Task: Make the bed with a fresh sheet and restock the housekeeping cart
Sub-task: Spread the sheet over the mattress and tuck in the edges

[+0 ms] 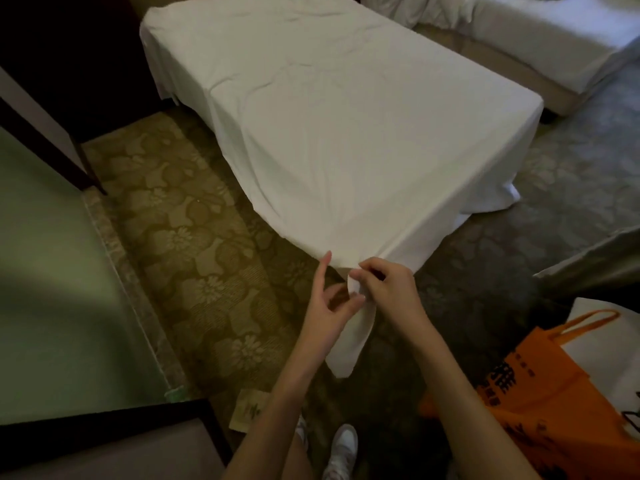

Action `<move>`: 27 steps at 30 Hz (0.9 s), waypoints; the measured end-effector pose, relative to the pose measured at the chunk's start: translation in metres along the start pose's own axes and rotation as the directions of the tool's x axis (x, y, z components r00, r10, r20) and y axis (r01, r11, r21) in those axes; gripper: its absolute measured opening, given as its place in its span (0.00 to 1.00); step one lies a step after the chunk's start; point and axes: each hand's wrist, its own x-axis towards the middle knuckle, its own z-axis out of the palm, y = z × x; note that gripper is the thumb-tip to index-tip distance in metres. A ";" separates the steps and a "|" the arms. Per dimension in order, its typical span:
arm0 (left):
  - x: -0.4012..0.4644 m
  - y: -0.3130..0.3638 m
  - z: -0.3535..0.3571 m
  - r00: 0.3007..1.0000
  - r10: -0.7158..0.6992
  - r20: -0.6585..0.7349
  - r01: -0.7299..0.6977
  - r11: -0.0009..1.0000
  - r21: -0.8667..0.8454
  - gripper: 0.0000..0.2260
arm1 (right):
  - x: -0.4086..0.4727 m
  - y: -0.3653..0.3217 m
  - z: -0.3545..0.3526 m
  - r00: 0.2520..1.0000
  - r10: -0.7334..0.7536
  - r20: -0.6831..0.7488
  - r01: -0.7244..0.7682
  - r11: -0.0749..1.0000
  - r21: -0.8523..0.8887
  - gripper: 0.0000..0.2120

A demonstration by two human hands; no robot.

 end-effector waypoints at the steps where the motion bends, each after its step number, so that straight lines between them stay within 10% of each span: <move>1: 0.000 0.001 0.003 1.000 0.022 -0.009 -0.022 1.000 0.021 0.36 | -0.002 -0.003 -0.003 1.000 0.003 0.010 -0.003 1.000 0.027 0.05; 7: -0.019 0.007 0.018 0.989 0.116 -0.088 -0.099 0.980 0.172 0.34 | -0.006 -0.016 -0.013 0.993 -0.022 0.118 0.019 0.999 0.030 0.06; 12: -0.051 0.019 0.019 0.977 0.045 -0.210 -0.076 0.987 -0.142 0.25 | -0.029 -0.012 -0.018 1.000 0.000 0.004 -0.001 0.974 0.225 0.06; 16: -0.063 0.034 0.025 0.973 0.036 -0.226 -0.080 0.979 -0.189 0.16 | -0.075 0.003 -0.018 0.971 -0.148 -0.189 0.167 0.981 0.094 0.11; 21: -0.065 0.059 0.030 0.973 0.020 -0.230 -0.071 0.974 -0.217 0.08 | -0.111 0.014 -0.003 0.985 -0.003 -0.171 0.028 0.989 0.146 0.22; 27: -0.070 0.093 0.033 0.973 0.030 -0.229 -0.081 0.972 -0.218 0.03 | -0.095 0.004 0.013 0.954 -0.120 -0.275 0.109 0.992 -0.056 0.05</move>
